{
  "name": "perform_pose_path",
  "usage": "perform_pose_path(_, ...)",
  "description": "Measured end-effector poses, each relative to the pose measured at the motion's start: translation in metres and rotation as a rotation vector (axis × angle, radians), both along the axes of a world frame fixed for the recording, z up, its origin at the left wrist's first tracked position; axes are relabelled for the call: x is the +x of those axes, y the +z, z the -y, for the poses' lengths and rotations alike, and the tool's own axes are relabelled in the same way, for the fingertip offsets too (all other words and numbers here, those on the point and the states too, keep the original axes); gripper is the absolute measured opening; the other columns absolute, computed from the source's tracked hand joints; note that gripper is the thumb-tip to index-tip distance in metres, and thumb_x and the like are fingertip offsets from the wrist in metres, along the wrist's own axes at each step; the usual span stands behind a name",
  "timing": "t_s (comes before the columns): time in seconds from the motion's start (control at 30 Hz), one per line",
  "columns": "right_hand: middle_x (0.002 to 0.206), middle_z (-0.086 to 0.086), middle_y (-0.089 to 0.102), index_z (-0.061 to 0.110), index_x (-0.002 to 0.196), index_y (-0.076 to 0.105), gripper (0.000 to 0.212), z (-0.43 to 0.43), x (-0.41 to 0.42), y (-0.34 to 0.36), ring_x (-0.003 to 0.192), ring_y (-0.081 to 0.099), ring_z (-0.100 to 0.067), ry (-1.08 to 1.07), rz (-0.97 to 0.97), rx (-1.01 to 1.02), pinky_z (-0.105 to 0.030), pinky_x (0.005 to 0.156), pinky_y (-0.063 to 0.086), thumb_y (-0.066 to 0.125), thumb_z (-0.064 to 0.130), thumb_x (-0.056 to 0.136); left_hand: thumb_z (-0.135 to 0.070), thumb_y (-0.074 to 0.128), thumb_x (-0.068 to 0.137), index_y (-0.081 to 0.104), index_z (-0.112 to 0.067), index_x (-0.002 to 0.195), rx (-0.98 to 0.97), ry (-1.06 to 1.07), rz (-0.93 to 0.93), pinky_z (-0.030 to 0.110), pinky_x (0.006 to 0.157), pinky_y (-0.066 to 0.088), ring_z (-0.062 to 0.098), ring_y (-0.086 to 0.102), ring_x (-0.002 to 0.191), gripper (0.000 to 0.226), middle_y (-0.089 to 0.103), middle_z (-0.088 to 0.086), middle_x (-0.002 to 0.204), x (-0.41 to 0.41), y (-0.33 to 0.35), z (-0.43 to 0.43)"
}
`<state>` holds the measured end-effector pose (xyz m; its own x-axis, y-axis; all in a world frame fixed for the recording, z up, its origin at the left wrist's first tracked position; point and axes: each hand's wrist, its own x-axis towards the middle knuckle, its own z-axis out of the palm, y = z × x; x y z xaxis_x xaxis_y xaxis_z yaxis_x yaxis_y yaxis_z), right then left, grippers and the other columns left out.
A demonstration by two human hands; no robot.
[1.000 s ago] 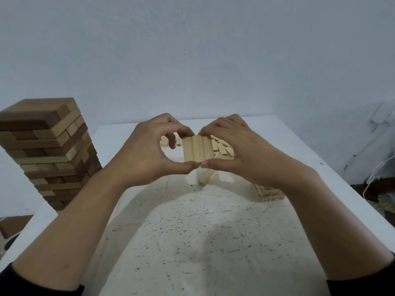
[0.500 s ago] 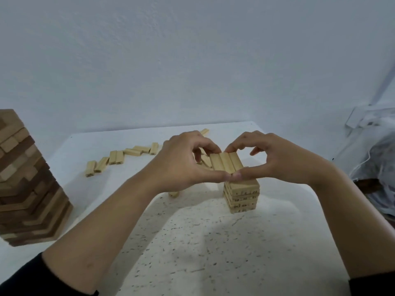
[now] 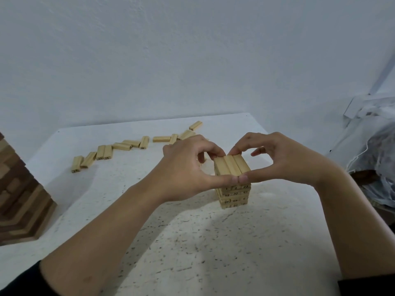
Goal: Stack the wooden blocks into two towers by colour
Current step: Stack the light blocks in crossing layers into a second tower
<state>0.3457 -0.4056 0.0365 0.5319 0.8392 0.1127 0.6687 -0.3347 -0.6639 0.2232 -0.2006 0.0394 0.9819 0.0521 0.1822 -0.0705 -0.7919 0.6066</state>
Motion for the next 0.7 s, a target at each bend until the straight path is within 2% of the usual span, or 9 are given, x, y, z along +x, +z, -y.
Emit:
perform_pose_path(0.1, 0.120, 0.018, 0.066, 0.041, 0.111, 0.072, 0.052, 0.0015, 0.0006, -0.0021, 0.122, 0.055, -0.009, 0.000, -0.007, 0.007, -0.043, 0.103, 0.046, 0.078, 0.064, 0.065, -0.089, 0.071, 0.053, 0.071, -0.039, 0.112, 0.013, -0.005, 0.002, 0.046, 0.098, 0.044, 0.000, 0.054, 0.097, 0.077, 0.058, -0.025, 0.099, 0.0009, -0.0021, 0.0000)
perform_pose_path(0.23, 0.119, 0.019, 0.066, 0.041, 0.112, 0.072, 0.053, 0.0021, 0.0010, -0.0037, 0.120, 0.056, -0.008, -0.006, -0.009, 0.018, -0.044, 0.102, 0.047, 0.078, 0.064, 0.064, -0.092, 0.059, 0.048, 0.071, -0.043, 0.109, 0.006, -0.004, 0.017, 0.046, 0.096, 0.046, -0.001, 0.055, 0.095, 0.080, 0.060, -0.025, 0.100, 0.0033, -0.0049, -0.0017)
perform_pose_path(0.33, 0.118, 0.019, 0.066, 0.041, 0.112, 0.072, 0.054, 0.0018, 0.0014, -0.0044, 0.120, 0.056, -0.008, -0.010, -0.006, 0.011, -0.044, 0.102, 0.048, 0.077, 0.065, 0.064, -0.093, 0.063, 0.049, 0.072, -0.043, 0.110, 0.012, -0.004, 0.014, 0.046, 0.095, 0.046, -0.001, 0.055, 0.094, 0.080, 0.060, -0.025, 0.099, 0.0040, -0.0045, -0.0020)
perform_pose_path(0.53, 0.119, 0.020, 0.066, 0.043, 0.113, 0.072, 0.053, 0.0018, 0.0029, -0.0061, 0.121, 0.055, -0.007, -0.012, -0.008, -0.004, -0.045, 0.102, 0.048, 0.080, 0.064, 0.065, -0.084, 0.067, 0.055, 0.070, -0.045, 0.111, 0.019, -0.010, 0.002, 0.047, 0.096, 0.045, -0.002, 0.054, 0.095, 0.069, 0.060, -0.025, 0.101, 0.0041, -0.0062, -0.0020)
perform_pose_path(0.7, 0.119, 0.023, 0.065, 0.046, 0.113, 0.071, 0.058, 0.0020, 0.0024, -0.0071, 0.121, 0.055, -0.005, -0.014, -0.017, -0.005, -0.044, 0.103, 0.048, 0.080, 0.070, 0.061, -0.086, 0.066, 0.052, 0.069, -0.048, 0.110, 0.011, -0.014, 0.005, 0.046, 0.096, 0.045, -0.005, 0.052, 0.095, 0.069, 0.060, -0.028, 0.101, 0.0039, -0.0088, -0.0043)
